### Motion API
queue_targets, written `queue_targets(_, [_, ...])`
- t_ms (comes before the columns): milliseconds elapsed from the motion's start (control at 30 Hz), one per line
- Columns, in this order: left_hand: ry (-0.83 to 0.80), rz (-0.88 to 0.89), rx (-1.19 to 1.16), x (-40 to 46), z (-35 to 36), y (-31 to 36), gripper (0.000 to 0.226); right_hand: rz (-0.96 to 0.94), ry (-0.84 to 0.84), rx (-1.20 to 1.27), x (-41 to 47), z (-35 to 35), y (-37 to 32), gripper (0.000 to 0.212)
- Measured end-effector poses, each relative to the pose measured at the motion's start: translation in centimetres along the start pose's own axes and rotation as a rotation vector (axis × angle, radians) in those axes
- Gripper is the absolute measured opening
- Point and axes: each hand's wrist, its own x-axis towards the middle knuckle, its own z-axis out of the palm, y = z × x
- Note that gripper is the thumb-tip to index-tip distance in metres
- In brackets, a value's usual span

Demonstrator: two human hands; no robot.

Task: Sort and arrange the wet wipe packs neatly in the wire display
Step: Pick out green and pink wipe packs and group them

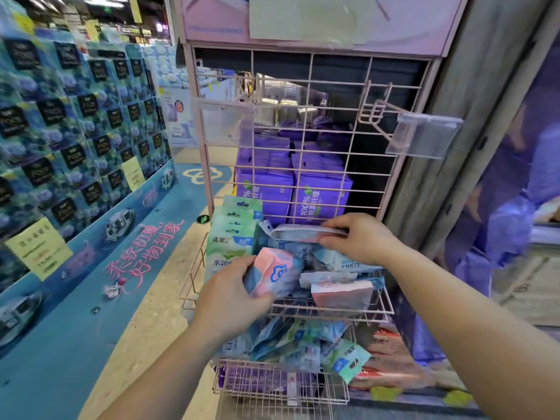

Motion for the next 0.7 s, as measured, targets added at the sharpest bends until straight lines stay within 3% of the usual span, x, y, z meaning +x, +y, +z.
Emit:
queue_targets(100, [-0.008, -0.071, -0.118, 0.0, -0.3, -0.7, 0.073, -0.049, 0.137, 0.114, -0.6, -0.5, 0.4, 0.026])
queue_targets(233, [-0.042, -0.038, -0.074, 0.1, -0.3, -0.6, 0.076, -0.063, 0.328, 0.378, -1.6, -1.7, 0.0, 0.023])
queue_targets(367, [-0.001, -0.004, -0.044, 0.4, -0.2, 0.9, 0.085, -0.057, 0.174, 0.582, -2.8, -1.9, -0.7, 0.032])
queue_targets(433, [0.037, -0.015, -0.105, 0.9, -0.8, 2.3, 0.075, -0.089, 0.064, 0.62, -3.5, -1.5, -1.2, 0.034])
queue_targets(500, [0.008, -0.011, -0.27, 1.5, -1.2, 4.1, 0.044, -0.116, -0.042, 0.7, -4.2, -0.8, -2.1, 0.041])
queue_targets(567, [-0.058, -0.028, -0.584, 2.2, -1.2, 5.6, 0.022, -0.117, -0.148, 0.769, -4.6, -0.2, -3.0, 0.043])
queue_targets(633, [-0.08, -0.065, -0.883, 3.1, -0.9, 5.9, 0.025, -0.107, -0.158, 0.677, -4.9, -0.1, -3.1, 0.032])
queue_targets(700, [-0.064, -0.078, -0.996, 3.7, -1.2, 5.3, 0.033, -0.073, -0.071, 0.35, -5.1, -0.9, -2.2, 0.029])
